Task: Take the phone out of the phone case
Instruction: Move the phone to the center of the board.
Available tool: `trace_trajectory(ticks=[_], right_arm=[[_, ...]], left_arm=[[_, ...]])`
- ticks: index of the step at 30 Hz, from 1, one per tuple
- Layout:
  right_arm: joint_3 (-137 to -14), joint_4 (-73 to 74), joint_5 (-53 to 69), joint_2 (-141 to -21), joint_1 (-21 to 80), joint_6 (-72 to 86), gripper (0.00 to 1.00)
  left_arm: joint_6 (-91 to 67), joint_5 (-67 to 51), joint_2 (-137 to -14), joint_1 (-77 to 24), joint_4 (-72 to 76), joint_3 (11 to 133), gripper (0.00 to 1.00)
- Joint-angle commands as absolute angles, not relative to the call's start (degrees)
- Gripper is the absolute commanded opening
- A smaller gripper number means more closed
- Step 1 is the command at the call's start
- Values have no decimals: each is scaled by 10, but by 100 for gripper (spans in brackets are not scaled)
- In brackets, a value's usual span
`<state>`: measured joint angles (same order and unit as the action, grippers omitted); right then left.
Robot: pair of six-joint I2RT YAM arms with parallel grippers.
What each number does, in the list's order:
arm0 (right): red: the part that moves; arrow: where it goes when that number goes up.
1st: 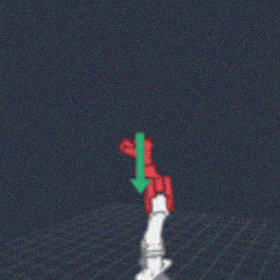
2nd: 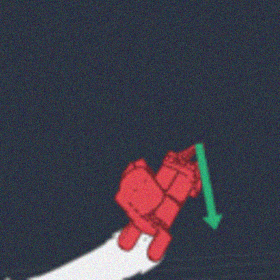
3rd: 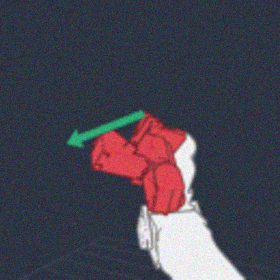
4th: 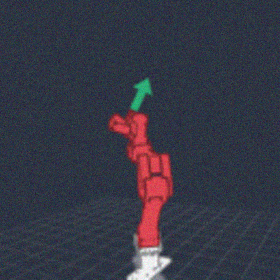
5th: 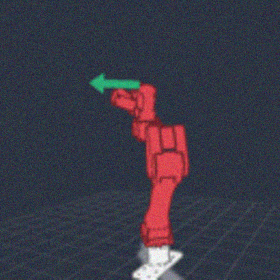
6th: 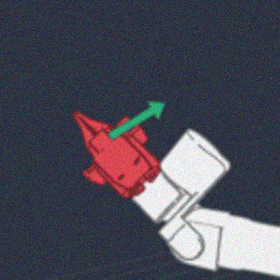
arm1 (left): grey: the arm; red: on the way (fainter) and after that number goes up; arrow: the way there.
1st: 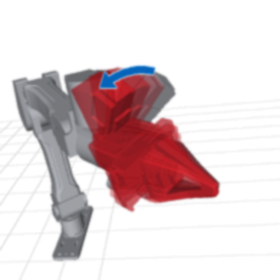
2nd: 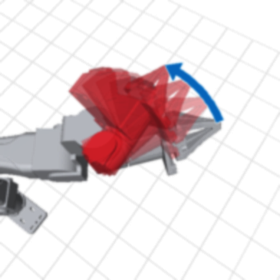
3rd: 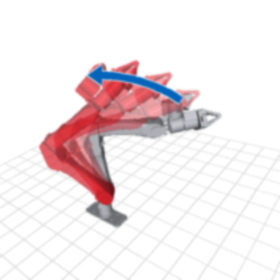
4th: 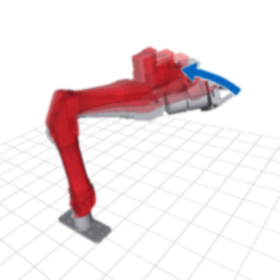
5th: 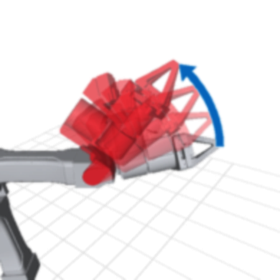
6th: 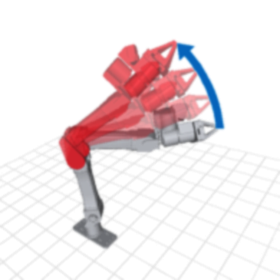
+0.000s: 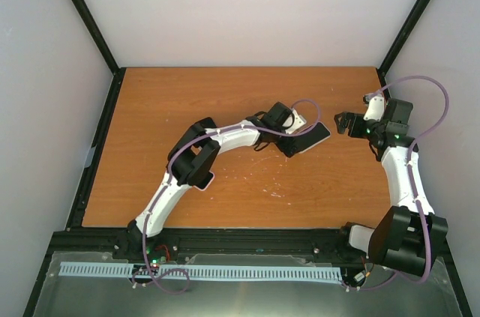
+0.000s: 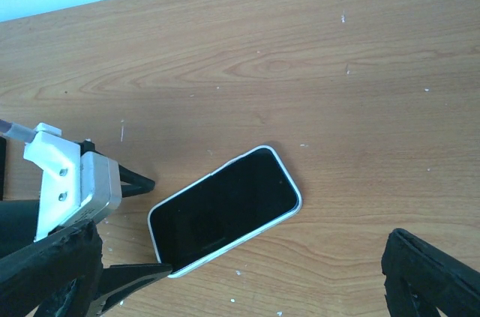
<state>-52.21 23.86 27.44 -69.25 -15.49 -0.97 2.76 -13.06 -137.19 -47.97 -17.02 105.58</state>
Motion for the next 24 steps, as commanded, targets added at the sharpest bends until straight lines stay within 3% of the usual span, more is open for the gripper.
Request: trace_trajectory(ticks=[1, 8, 14, 24], right_arm=[[-516, 229, 281, -694, -162, -3, 100], [-517, 229, 284, -698, -163, -2, 100], [-517, 229, 286, -699, -164, -1, 100], [-518, 230, 292, -699, -164, 0, 100]], left_arm=[[41, -122, -1389, -487, -154, 1088, 99], [46, -111, -1405, -496, -155, 1101, 98], [48, -199, -1384, -499, -116, 1073, 100], [28, -79, -1448, -512, -168, 1156, 100]])
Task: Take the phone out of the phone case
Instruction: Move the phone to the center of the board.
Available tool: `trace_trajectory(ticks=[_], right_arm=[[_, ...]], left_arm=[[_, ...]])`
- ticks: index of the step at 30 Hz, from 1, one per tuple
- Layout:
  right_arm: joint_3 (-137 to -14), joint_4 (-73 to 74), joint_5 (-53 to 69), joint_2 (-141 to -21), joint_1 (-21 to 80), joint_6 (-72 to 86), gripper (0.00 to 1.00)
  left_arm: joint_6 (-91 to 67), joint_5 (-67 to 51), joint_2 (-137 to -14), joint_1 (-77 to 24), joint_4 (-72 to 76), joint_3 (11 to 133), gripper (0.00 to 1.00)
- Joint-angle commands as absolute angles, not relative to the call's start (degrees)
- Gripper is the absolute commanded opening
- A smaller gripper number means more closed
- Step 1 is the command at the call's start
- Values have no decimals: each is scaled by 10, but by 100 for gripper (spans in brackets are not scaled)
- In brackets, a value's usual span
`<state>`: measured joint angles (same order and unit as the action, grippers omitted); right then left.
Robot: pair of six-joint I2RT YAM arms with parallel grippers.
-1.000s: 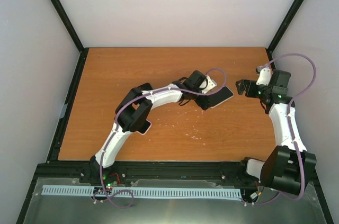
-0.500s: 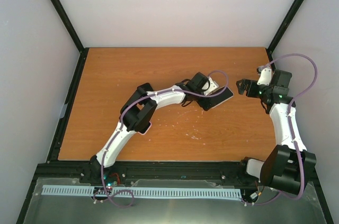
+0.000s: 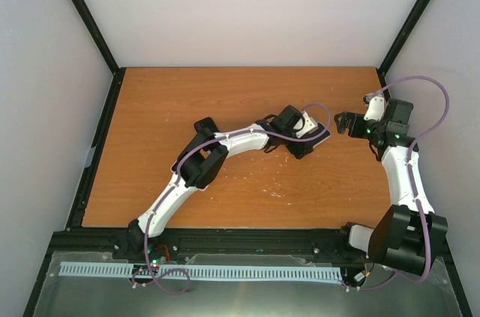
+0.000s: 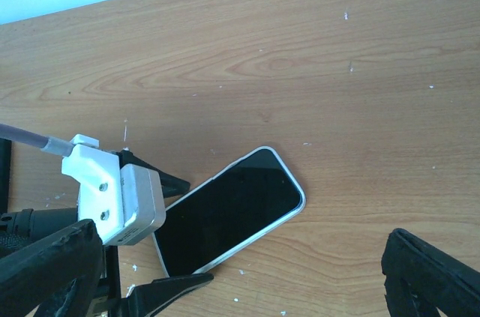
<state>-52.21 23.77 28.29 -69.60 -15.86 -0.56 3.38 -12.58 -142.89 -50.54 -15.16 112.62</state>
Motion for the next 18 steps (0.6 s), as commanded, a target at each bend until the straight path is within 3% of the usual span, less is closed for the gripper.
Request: trace_trajectory(ticks=[1, 6, 14, 18], right_arm=[[-518, 231, 292, -699, -164, 0, 100], [-520, 232, 293, -702, -164, 0, 100], [-520, 233, 293, -706, -164, 0, 100], [-519, 233, 294, -706, -165, 0, 100]], left_arm=[[28, -62, -1452, -513, -172, 1162, 99], [33, -22, -1453, -516, -181, 1159, 98], [38, -50, -1436, -518, -218, 1155, 79], [23, -47, -1372, -518, -226, 1082, 74]])
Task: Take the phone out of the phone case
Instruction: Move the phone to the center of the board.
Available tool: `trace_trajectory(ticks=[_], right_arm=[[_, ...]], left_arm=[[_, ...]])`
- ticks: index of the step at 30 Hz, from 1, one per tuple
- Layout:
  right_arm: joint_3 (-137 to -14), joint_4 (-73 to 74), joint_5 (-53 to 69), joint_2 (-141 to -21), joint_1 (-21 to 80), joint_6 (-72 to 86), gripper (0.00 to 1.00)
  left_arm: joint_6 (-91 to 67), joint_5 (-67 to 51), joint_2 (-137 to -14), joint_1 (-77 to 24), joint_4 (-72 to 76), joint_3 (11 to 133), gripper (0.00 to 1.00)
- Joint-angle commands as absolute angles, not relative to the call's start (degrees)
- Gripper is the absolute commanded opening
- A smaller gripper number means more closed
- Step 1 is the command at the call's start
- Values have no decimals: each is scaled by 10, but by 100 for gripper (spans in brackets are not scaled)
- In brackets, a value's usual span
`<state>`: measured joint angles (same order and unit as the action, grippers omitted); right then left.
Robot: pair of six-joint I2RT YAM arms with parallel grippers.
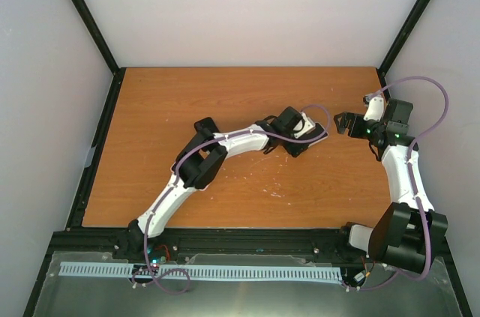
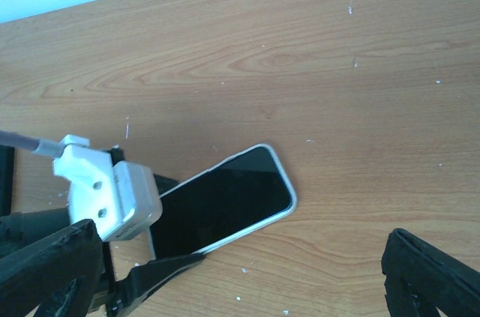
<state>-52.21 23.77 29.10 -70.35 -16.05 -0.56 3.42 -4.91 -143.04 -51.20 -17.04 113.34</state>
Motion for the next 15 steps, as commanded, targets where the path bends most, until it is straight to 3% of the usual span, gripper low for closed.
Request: trace_trajectory(ticks=[1, 7, 12, 15], right_arm=[[-519, 233, 294, -706, -165, 0, 100], [-519, 232, 301, -712, -167, 1, 100], [-524, 236, 312, -729, -166, 4, 100], [-524, 236, 313, -727, -166, 7, 100]], left_arm=[[16, -41, -1351, -518, -232, 1059, 74], [-82, -4, -1219, -518, -329, 906, 70], [-142, -87, -1152, -518, -406, 815, 70], [-136, -106, -1165, -518, -452, 821, 70]])
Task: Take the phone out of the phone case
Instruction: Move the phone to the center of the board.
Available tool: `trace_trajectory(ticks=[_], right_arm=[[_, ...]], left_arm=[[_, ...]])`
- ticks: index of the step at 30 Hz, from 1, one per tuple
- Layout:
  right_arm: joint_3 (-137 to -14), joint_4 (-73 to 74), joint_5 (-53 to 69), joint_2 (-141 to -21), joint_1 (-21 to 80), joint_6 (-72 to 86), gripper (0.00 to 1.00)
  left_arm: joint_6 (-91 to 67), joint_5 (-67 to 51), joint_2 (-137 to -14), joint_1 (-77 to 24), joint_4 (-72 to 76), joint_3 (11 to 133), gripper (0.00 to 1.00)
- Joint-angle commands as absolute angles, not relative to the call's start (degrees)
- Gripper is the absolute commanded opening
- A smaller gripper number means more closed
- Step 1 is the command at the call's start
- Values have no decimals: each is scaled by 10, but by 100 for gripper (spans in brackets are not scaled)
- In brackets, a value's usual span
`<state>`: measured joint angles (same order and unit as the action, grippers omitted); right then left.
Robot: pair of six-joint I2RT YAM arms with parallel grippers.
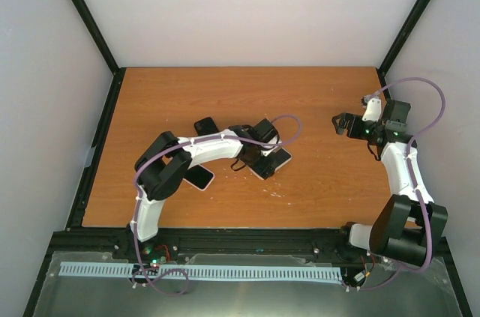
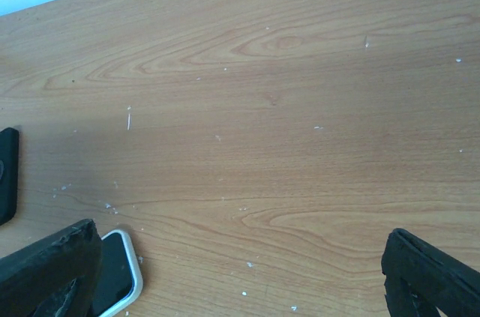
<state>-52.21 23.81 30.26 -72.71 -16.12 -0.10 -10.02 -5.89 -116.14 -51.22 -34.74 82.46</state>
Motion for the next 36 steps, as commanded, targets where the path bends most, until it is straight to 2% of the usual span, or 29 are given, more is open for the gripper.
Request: trace_trajectory(ticks=[1, 6, 10, 16, 22, 26, 31, 34, 36], right_arm=[[-521, 234, 314, -724, -167, 7, 100], [-515, 231, 316, -711, -166, 7, 100], [-518, 234, 312, -712, -166, 4, 100], [-517, 234, 311, -708, -167, 3, 100], [-518, 235, 315, -712, -168, 3, 100], [-519, 235, 316, -715, -168, 4, 100], [-516, 234, 320, -717, -168, 6, 100], [-515, 232, 322, -718, -168, 8, 100], [-516, 232, 318, -716, -168, 4, 100]], left_arm=[[-132, -100, -1171, -518, -464, 828, 73], [-111, -55, -1219, -518, -521, 903, 86], [-115, -2, -1292, -518, -589, 1028, 99], [-98, -19, -1361, -518, -616, 1138, 99], [-87, -7, -1382, -518, -620, 1150, 91], [-89, 24, -1382, -518, -621, 1144, 90], [-98, 51, -1346, -518, -603, 1145, 82], [-111, 51, -1301, -517, -563, 1149, 76], [-124, 44, -1268, -515, -510, 1141, 67]])
